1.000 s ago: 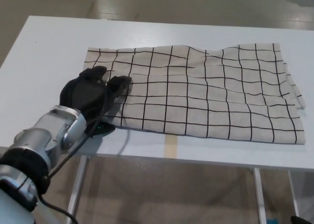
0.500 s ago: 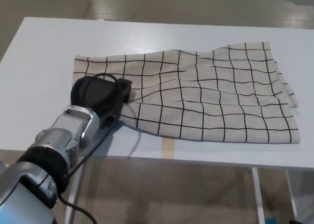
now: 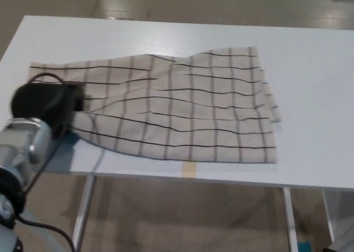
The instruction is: Use the left hand to fold a white towel with checkered patterns in half.
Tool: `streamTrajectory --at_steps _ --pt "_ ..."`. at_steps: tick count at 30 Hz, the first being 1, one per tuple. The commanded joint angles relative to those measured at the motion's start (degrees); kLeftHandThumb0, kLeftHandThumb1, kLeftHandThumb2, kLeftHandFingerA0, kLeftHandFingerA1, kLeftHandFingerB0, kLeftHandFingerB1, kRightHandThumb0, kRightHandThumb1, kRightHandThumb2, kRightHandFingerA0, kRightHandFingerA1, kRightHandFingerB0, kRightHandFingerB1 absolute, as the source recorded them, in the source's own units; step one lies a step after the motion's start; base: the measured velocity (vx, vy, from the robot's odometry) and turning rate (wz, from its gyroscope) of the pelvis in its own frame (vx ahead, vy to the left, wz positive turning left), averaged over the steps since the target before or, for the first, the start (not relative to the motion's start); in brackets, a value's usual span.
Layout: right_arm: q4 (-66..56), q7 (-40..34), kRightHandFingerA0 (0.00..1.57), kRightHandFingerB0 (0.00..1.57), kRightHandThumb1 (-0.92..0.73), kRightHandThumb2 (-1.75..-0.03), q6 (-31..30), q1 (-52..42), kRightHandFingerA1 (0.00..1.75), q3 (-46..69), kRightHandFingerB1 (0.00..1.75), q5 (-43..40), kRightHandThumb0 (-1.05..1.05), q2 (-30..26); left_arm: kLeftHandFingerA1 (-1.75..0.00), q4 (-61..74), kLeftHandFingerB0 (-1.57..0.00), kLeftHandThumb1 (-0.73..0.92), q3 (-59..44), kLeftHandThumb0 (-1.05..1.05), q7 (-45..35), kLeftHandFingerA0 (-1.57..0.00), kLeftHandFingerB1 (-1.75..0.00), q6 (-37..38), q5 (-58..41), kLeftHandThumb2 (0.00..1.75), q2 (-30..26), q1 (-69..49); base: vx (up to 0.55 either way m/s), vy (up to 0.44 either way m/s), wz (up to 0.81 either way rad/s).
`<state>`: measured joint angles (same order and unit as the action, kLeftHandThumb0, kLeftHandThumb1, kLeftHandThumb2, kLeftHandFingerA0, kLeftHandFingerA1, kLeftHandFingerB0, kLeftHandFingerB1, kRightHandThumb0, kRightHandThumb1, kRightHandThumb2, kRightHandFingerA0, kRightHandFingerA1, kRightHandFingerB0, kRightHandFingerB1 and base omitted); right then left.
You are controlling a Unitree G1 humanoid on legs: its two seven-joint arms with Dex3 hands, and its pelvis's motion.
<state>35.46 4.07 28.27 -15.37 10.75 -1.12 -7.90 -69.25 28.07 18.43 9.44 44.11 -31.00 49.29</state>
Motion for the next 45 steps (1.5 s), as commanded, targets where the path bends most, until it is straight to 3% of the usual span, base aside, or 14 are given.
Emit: streamTrajectory --at_steps 1,3,4,8,13,14,29,30,34,37,39,43,44,45 --pt "-0.5 0.0 0.63 0.49 -0.61 -0.58 -0.7 -0.3 0.51 0.1 0.45 -0.7 -0.29 -0.1 -1.43 -1.5 -0.87 0.49 -1.7 -0.34 1.2 -1.08 -1.31 -1.5 -1.2 0.78 -4.0 3.1 0.00 0.000 0.00" --pt "-0.7 -0.5 0.63 0.49 -0.61 -0.58 -1.0 -0.3 0.50 0.0 0.45 -0.1 -0.29 -0.2 -1.44 -1.1 -0.86 0.46 -1.2 -0.38 2.8 -1.08 -1.31 -1.7 0.2 0.76 -5.8 4.7 0.00 0.000 0.00" --pt "-0.8 -0.6 0.63 0.49 -0.61 -0.58 -1.0 -0.4 0.50 -0.1 0.45 0.0 -0.29 -0.3 -1.75 -0.9 -0.58 0.63 -1.1 -0.29 2.7 -0.75 -1.68 -1.9 0.5 0.57 -6.3 5.4 0.00 0.000 0.00" --pt "-1.1 -0.8 0.63 0.49 -0.60 -0.58 -0.9 -0.8 0.50 -0.2 0.45 0.2 -0.29 -0.2 -1.75 -0.6 -0.58 0.66 -1.3 -0.27 -0.1 -0.72 -1.64 -0.8 -0.3 0.56 -7.5 7.9 0.00 0.000 0.00" --pt "-1.1 -0.9 0.63 0.49 -0.60 -0.58 -0.7 -0.9 0.50 -0.3 0.45 0.3 -0.29 -0.2 -1.75 0.8 -0.60 0.66 -2.3 -0.26 -0.8 -0.74 -1.61 -0.3 -1.0 0.57 -7.8 11.7 0.00 0.000 0.00" --pt "-1.2 -1.0 0.63 0.49 -0.60 -0.58 -0.7 -0.9 0.50 -0.3 0.45 0.4 -0.29 -0.2 -1.43 1.5 -0.88 0.48 -2.5 -0.37 -0.5 -1.10 -1.31 -0.1 -1.1 0.79 -7.6 12.5 0.00 0.000 0.00" --pt "-1.4 -0.8 0.66 0.53 -0.60 -0.57 0.0 -0.4 0.52 -0.3 0.47 -0.2 -0.28 0.4 -1.43 23.2 -0.94 0.44 6.5 -0.35 3.8 -1.12 -1.33 4.8 9.1 0.78 -3.8 15.4 0.00 0.000 0.00" --pt "-1.0 -1.1 0.67 0.54 -0.60 -0.58 0.8 -0.3 0.52 -0.4 0.48 0.2 -0.28 0.3 -1.75 25.9 -0.61 0.61 8.0 -0.27 4.1 -0.79 -1.75 5.5 10.6 0.56 -3.6 14.4 0.00 0.000 0.00" --pt "-0.3 -2.0 0.69 0.58 -0.59 -0.57 2.2 -0.1 0.51 -0.6 0.50 1.3 -0.29 0.1 -1.75 33.0 -0.71 0.55 14.2 -0.27 5.5 -0.80 -1.68 8.7 16.1 0.55 -3.0 11.3 0.00 0.000 0.00" --pt "-0.6 -1.7 0.70 0.60 -0.59 -0.57 2.1 -0.1 0.51 -0.7 0.50 1.1 -0.29 0.1 -1.44 34.6 -0.98 0.37 18.0 -0.35 6.3 -1.16 -1.31 10.7 18.8 0.73 -2.8 10.2 0.00 0.000 0.00" --pt "-1.6 -1.9 0.70 0.61 -0.59 -0.57 1.2 -0.2 0.52 -0.9 0.50 1.2 -0.29 0.2 -1.75 36.0 -0.73 0.49 21.9 -0.44 4.1 -0.82 -1.63 12.8 20.7 0.56 -2.1 8.9 0.00 0.000 0.00" --pt "-2.6 -1.5 0.71 0.61 -0.59 -0.57 -0.1 -0.4 0.52 -1.2 0.50 1.2 -0.28 -0.3 -1.75 36.9 -0.65 0.53 24.4 -0.29 2.5 -0.82 -1.72 14.0 20.6 0.55 -1.4 7.1 0.00 0.000 0.00" --pt "-3.2 -1.5 0.71 0.61 -0.59 -0.57 -0.7 -0.5 0.52 -1.4 0.50 1.3 -0.27 -0.5 -1.40 36.2 -0.85 0.40 25.4 -0.38 0.8 -1.11 -1.24 15.7 19.6 0.76 -0.5 6.1 0.00 0.000 0.00" --pt "-3.4 -1.5 0.71 0.61 -0.59 -0.57 -0.9 -0.6 0.52 -1.4 0.50 1.4 -0.27 -0.6 -1.40 35.8 -0.85 0.40 25.8 -0.38 0.0 -1.11 -1.24 16.6 19.2 0.76 -0.2 5.6 0.00 0.000 0.00"
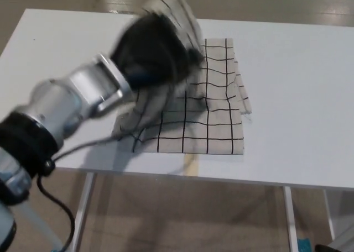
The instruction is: Use the left hand to fold a white towel with checkered patterns in half.
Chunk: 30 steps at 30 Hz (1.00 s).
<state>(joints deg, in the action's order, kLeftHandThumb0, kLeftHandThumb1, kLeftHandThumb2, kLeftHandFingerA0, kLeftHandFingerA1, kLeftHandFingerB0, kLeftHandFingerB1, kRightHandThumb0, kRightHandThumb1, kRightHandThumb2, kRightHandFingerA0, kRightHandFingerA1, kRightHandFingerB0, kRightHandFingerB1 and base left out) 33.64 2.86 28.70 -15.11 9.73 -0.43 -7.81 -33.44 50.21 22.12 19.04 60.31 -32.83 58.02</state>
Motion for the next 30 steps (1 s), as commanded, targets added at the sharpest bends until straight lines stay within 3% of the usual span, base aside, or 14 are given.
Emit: streamTrajectory --at_steps 1,2,3,4,5,6,7,19,20,23,24,25,26,30 --pt "-1.6 -0.2 0.71 0.61 -0.59 -0.57 -1.3 -0.8 0.52 -0.4 0.51 0.6 -0.27 -0.8 -1.32 -0.6 -0.89 0.54 3.9 -0.38 -5.8 -0.76 -0.72 8.1 1.8 0.58 2.1 -3.5 0.00 0.000 0.00" --pt "-1.6 0.1 0.70 0.61 -0.59 -0.57 -1.3 -0.8 0.52 -0.5 0.51 0.5 -0.27 -0.9 -0.65 -1.0 -0.68 0.56 4.1 -0.49 -11.1 -0.65 -0.41 9.1 -0.4 0.57 2.7 -3.9 0.00 0.000 0.00" --pt "-1.3 0.5 0.70 0.62 -0.59 -0.57 -1.2 -0.6 0.52 -0.5 0.51 0.1 -0.27 -1.0 -0.34 -0.2 -0.41 0.57 4.1 -0.63 -19.8 -0.33 -0.33 8.0 -3.0 0.59 3.5 -4.6 0.00 0.000 0.00" --pt "-1.1 0.8 0.70 0.62 -0.59 -0.57 -1.1 -0.5 0.52 -0.4 0.51 -0.3 -0.27 -1.0 -0.34 0.9 -0.41 0.57 4.1 -0.63 -26.3 -0.33 -0.33 6.4 -4.6 0.59 4.2 -5.2 0.00 0.000 0.00" --pt "-1.1 1.0 0.70 0.62 -0.58 -0.57 -1.1 -0.5 0.53 -0.4 0.51 -0.5 -0.27 -0.9 -0.15 2.3 -0.15 0.57 3.5 -0.79 -31.9 0.00 -0.27 3.1 -7.0 0.59 5.2 -6.6 0.00 0.000 0.00" --pt "-1.2 1.1 0.70 0.62 -0.58 -0.57 -1.2 -0.4 0.53 -0.4 0.51 -0.7 -0.27 -0.8 -0.15 3.8 -0.15 0.57 2.7 -0.79 -37.7 0.00 -0.27 -0.5 -9.5 0.59 6.3 -8.3 0.00 0.000 0.00" --pt "-1.0 1.3 0.70 0.63 -0.58 -0.57 -1.1 -0.2 0.53 -0.3 0.52 -1.0 -0.27 -0.8 0.00 5.4 -0.07 0.47 2.2 -0.81 -42.1 0.00 -0.24 -3.2 -11.6 0.87 7.2 -9.3 0.00 0.000 0.00" --pt "-0.7 0.2 0.68 0.63 -0.57 -0.57 -1.1 0.1 0.50 -0.8 0.51 0.9 -0.28 -1.6 0.00 9.9 0.00 0.49 -2.8 -0.90 -50.7 0.00 -0.24 -10.2 -18.9 0.62 13.3 -7.7 0.00 0.000 0.00" --pt "-0.7 0.0 0.68 0.63 -0.57 -0.56 -1.0 0.0 0.50 -0.8 0.50 1.2 -0.29 -1.6 0.00 9.8 -0.01 0.44 -3.2 -0.78 -51.1 0.00 -0.18 -10.6 -19.2 0.85 14.1 -6.9 0.00 0.000 0.00" --pt "-1.0 -0.8 0.69 0.63 -0.57 -0.56 -0.7 -0.7 0.50 -1.4 0.50 2.2 -0.29 -1.3 -0.02 9.6 -0.01 0.41 -5.3 -0.75 -51.5 0.00 -0.20 -12.4 -20.4 0.85 17.8 -4.0 0.00 0.000 0.00" --pt "-1.1 -1.0 0.70 0.63 -0.57 -0.56 -0.7 -0.7 0.50 -1.5 0.50 2.6 -0.29 -1.2 -0.08 9.2 -0.01 0.50 -6.1 -0.86 -51.3 0.00 -0.25 -13.0 -20.8 0.60 19.0 -3.1 0.00 0.000 0.00" --pt "-1.3 -1.1 0.70 0.63 -0.57 -0.56 -0.8 -0.8 0.50 -1.7 0.50 2.7 -0.29 -1.2 -0.08 9.1 -0.01 0.50 -6.6 -0.86 -51.3 0.00 -0.25 -13.3 -20.9 0.60 19.6 -2.8 0.00 0.000 0.00" --pt "-1.3 -1.2 0.70 0.63 -0.56 -0.56 -0.8 -0.9 0.51 -1.7 0.50 2.8 -0.30 -1.2 -0.05 8.7 -0.02 0.39 -7.1 -0.72 -50.8 0.00 -0.22 -13.4 -21.0 0.84 20.3 -2.4 0.00 0.000 0.00" --pt "-1.7 -1.6 0.71 0.63 -0.56 -0.56 -1.0 -1.1 0.51 -2.2 0.50 3.8 -0.31 -1.5 -0.02 7.8 -0.01 0.39 -10.8 -0.73 -48.9 0.00 -0.20 -13.0 -22.4 0.85 23.1 0.7 0.00 0.000 0.00"
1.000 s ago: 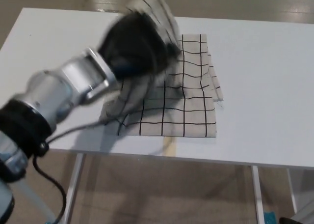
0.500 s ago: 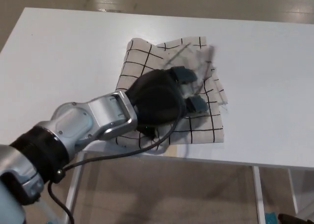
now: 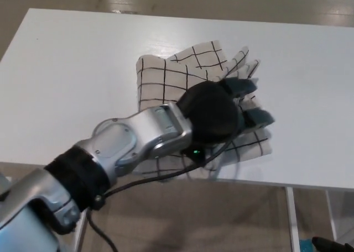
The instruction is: Use the left hand to fold a white towel with checkered patterns in half.
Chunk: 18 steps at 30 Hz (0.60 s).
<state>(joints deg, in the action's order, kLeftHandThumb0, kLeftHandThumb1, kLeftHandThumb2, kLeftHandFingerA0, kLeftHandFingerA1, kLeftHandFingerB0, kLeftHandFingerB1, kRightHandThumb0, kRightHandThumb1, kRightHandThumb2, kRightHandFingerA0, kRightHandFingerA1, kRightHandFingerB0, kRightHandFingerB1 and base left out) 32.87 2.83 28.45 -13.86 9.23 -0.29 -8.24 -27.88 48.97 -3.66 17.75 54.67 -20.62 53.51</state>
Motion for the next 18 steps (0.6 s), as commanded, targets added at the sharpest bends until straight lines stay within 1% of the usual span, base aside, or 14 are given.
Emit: streamTrajectory --at_steps 1,2,4,5,9,10,12,13,14,15,17,18 --pt "-1.1 -1.5 0.71 0.63 -0.56 -0.56 -0.7 -2.6 0.51 -1.7 0.50 3.8 -0.32 -1.2 -0.08 2.4 0.00 0.47 -10.4 -0.90 -22.7 0.00 -0.25 -11.5 -17.2 0.63 11.0 5.7 0.00 0.000 0.00" --pt "-1.3 -1.3 0.71 0.64 -0.55 -0.56 -0.5 -2.8 0.51 -1.8 0.50 3.7 -0.33 -1.4 0.00 3.4 0.00 0.41 -12.6 -0.75 -22.4 0.00 -0.19 -11.6 -18.7 0.85 11.4 7.1 0.00 0.000 0.00" --pt "-1.4 -1.1 0.71 0.64 -0.55 -0.56 -0.5 -2.7 0.51 -1.8 0.50 3.6 -0.33 -1.6 0.00 4.1 0.00 0.41 -14.7 -0.75 -22.5 0.00 -0.19 -11.9 -20.0 0.85 11.7 8.5 0.00 0.000 0.00" --pt "-1.3 -0.9 0.71 0.64 -0.55 -0.56 -0.2 -2.5 0.51 -1.8 0.50 3.6 -0.33 -1.7 -0.01 5.7 0.00 0.46 -17.8 -0.93 -22.2 0.00 -0.23 -12.6 -22.0 0.66 11.7 9.6 0.00 0.000 0.00" --pt "-0.6 -0.4 0.70 0.64 -0.55 -0.56 0.6 -2.2 0.51 -1.9 0.50 3.3 -0.33 -1.9 -0.01 6.6 0.00 0.47 -22.1 -0.94 -23.3 0.00 -0.24 -13.5 -24.0 0.67 11.6 12.4 0.00 0.000 0.00" --pt "-0.4 -0.3 0.70 0.64 -0.55 -0.56 0.7 -2.1 0.51 -2.0 0.51 3.4 -0.33 -1.9 -0.02 6.4 0.00 0.52 -23.6 -0.99 -23.8 0.00 -0.24 -13.7 -24.6 0.68 10.9 14.1 0.00 0.000 0.00" --pt "-0.2 -0.2 0.70 0.64 -0.55 -0.56 0.8 -2.1 0.51 -2.0 0.51 3.3 -0.34 -2.1 -0.02 6.4 -0.01 0.53 -26.7 -0.99 -25.5 0.00 -0.25 -14.6 -25.4 0.69 9.3 17.3 0.00 0.000 0.00" --pt "-0.1 -0.3 0.70 0.64 -0.56 -0.56 1.0 -2.1 0.50 -2.0 0.51 3.4 -0.35 -2.2 0.00 6.4 0.00 0.56 -28.1 -0.98 -26.5 0.00 -0.26 -15.1 -26.0 0.59 8.2 18.5 0.00 0.000 0.00" --pt "0.0 -0.5 0.70 0.64 -0.56 -0.56 1.2 -2.2 0.50 -2.1 0.51 3.8 -0.35 -2.3 0.00 6.4 0.00 0.56 -29.2 -0.98 -27.3 0.00 -0.26 -15.2 -26.5 0.59 7.1 19.4 0.00 0.000 0.00" --pt "0.1 -0.5 0.69 0.64 -0.56 -0.56 1.2 -2.2 0.50 -2.1 0.51 3.8 -0.35 -2.5 0.00 6.0 0.00 0.54 -30.4 -1.00 -28.0 0.00 -0.21 -15.4 -27.0 0.68 6.4 20.3 0.00 0.000 0.00" --pt "0.0 -0.5 0.69 0.63 -0.55 -0.56 1.1 -2.2 0.50 -2.2 0.50 3.8 -0.36 -2.6 0.00 5.7 0.00 0.54 -31.7 -0.99 -28.6 0.00 -0.20 -15.3 -27.2 0.67 5.2 21.1 0.00 0.000 0.00" --pt "-0.1 -0.4 0.69 0.63 -0.55 -0.56 1.0 -2.4 0.50 -2.3 0.50 3.7 -0.36 -2.8 0.00 5.6 0.00 0.56 -33.1 -0.95 -28.9 0.00 -0.21 -15.1 -27.3 0.62 3.5 21.9 0.00 0.000 0.00"
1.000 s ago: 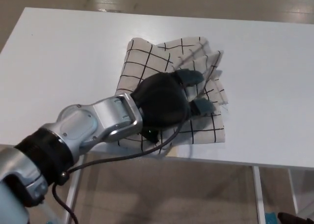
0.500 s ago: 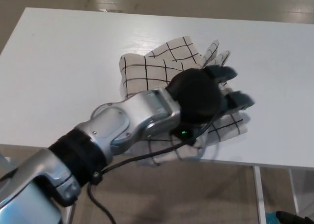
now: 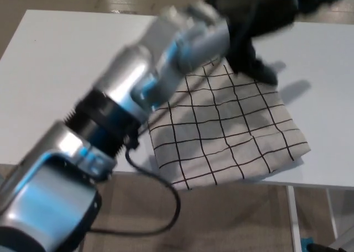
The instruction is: Use the left hand to fold a white towel with checkered patterns in half.
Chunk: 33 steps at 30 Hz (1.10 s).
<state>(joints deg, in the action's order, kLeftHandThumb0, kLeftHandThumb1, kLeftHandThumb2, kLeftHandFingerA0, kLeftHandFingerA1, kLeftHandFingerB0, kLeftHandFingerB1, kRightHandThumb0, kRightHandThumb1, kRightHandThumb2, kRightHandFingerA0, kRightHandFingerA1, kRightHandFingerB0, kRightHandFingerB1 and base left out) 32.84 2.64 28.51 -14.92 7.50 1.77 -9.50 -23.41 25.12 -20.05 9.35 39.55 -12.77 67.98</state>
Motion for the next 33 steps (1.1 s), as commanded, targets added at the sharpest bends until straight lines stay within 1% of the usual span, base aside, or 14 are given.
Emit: streamTrajectory --at_steps 1,10,11,15,16,17,18,19,20,23,27,29,30,33 --pt "-0.1 -0.1 0.69 0.63 -0.55 -0.56 0.8 -1.5 0.50 -0.5 0.50 1.5 -0.36 -1.6 0.00 1.1 0.00 0.56 -10.0 -0.95 -12.6 0.00 -0.21 -6.6 -12.1 0.62 -5.1 7.7 0.00 0.000 0.00" --pt "-0.8 -0.9 0.67 0.63 -0.56 -0.56 -1.1 -1.5 0.49 -1.5 0.49 2.0 -0.37 -1.4 0.00 4.2 0.00 0.52 -13.2 -0.98 -15.6 0.00 -0.15 -6.6 -13.3 0.67 -10.7 5.7 0.00 0.000 0.00" --pt "-1.2 -1.5 0.61 0.52 -0.44 -0.86 -1.5 -1.9 0.65 -1.5 0.61 2.3 -0.35 -1.3 0.00 7.1 0.00 0.56 -15.5 -0.95 -17.0 0.00 -0.17 -6.6 -16.0 0.59 -12.6 3.3 0.00 0.000 0.00" --pt "-1.4 -2.5 0.61 0.53 -0.45 -0.86 -1.2 -2.4 0.65 -1.1 0.61 2.4 -0.36 -1.1 0.00 20.8 0.00 0.55 -23.8 -0.91 -19.9 0.00 -0.25 -7.2 -24.7 0.61 -17.7 -8.0 0.00 0.000 -0.02" --pt "-1.0 -2.1 0.67 0.64 -0.57 -0.56 -1.1 -2.3 0.49 -0.9 0.49 1.8 -0.36 -1.3 -0.10 26.2 -0.04 0.44 -27.2 -0.74 -20.6 -0.03 -0.34 -6.5 -28.1 0.87 -18.6 -13.9 0.00 0.000 0.00" --pt "-0.8 -1.7 0.67 0.64 -0.57 -0.56 -0.9 -2.2 0.49 -0.7 0.49 1.4 -0.36 -1.4 -0.10 30.0 -0.04 0.44 -29.7 -0.74 -21.1 -0.03 -0.34 -5.9 -30.6 0.87 -19.4 -18.2 0.00 0.000 0.00" --pt "-0.5 -1.0 0.67 0.64 -0.57 -0.56 -0.8 -2.2 0.49 -0.4 0.49 0.6 -0.36 -1.5 -0.22 35.7 -0.10 0.54 -33.2 -0.85 -21.7 -0.03 -0.30 -5.3 -33.9 0.61 -20.0 -24.6 0.00 0.000 0.00" --pt "-0.4 -0.7 0.67 0.64 -0.57 -0.56 -0.8 -2.3 0.49 -0.3 0.49 0.2 -0.36 -1.5 -0.22 37.1 -0.10 0.54 -33.9 -0.85 -21.7 -0.03 -0.30 -5.3 -34.5 0.61 -20.0 -26.2 0.00 0.000 0.00" --pt "-0.3 0.0 0.67 0.63 -0.57 -0.56 -0.8 -2.3 0.50 0.2 0.49 -1.1 -0.37 -1.2 -0.25 41.4 -0.11 0.42 -37.0 -0.68 -22.2 0.00 -0.44 -4.0 -37.4 0.86 -20.0 -32.2 0.00 0.000 0.00" --pt "-0.1 0.8 0.67 0.63 -0.57 -0.56 -1.2 -2.0 0.50 0.8 0.50 -2.7 -0.37 -0.8 -0.27 45.8 -0.11 0.48 -40.4 -0.79 -22.7 -0.06 -0.39 -2.6 -40.9 0.82 -19.7 -38.6 0.00 0.000 0.00" --pt "-4.0 1.9 0.67 0.65 -0.58 -0.56 -5.7 -1.5 0.52 3.1 0.52 -5.9 -0.32 -1.5 -0.31 59.0 -0.32 0.56 -54.1 -0.70 -32.0 -0.28 -0.32 -3.7 -62.8 0.58 -15.8 -66.4 0.00 0.000 0.00" --pt "-5.7 2.4 0.67 0.65 -0.58 -0.56 -7.6 -1.6 0.52 3.9 0.52 -7.1 -0.32 -1.6 -0.31 60.3 -0.32 0.56 -57.0 -0.70 -35.5 -0.28 -0.32 -5.8 -68.9 0.58 -15.9 -72.5 0.00 0.000 0.00" --pt "-6.3 1.7 0.65 0.64 -0.57 -0.57 -8.2 -0.7 0.50 4.7 0.51 -7.0 -0.36 -2.3 -0.43 59.3 -0.35 0.47 -60.2 -0.72 -41.2 -0.29 -0.44 -11.2 -75.4 0.83 -16.1 -78.0 0.00 0.000 0.00" --pt "-6.6 1.5 0.65 0.64 -0.57 -0.57 -8.5 -0.4 0.50 5.1 0.51 -6.9 -0.36 -2.6 -0.43 59.0 -0.35 0.47 -61.4 -0.72 -43.3 -0.29 -0.44 -13.3 -78.6 0.83 -16.6 -80.9 0.00 0.000 0.00"
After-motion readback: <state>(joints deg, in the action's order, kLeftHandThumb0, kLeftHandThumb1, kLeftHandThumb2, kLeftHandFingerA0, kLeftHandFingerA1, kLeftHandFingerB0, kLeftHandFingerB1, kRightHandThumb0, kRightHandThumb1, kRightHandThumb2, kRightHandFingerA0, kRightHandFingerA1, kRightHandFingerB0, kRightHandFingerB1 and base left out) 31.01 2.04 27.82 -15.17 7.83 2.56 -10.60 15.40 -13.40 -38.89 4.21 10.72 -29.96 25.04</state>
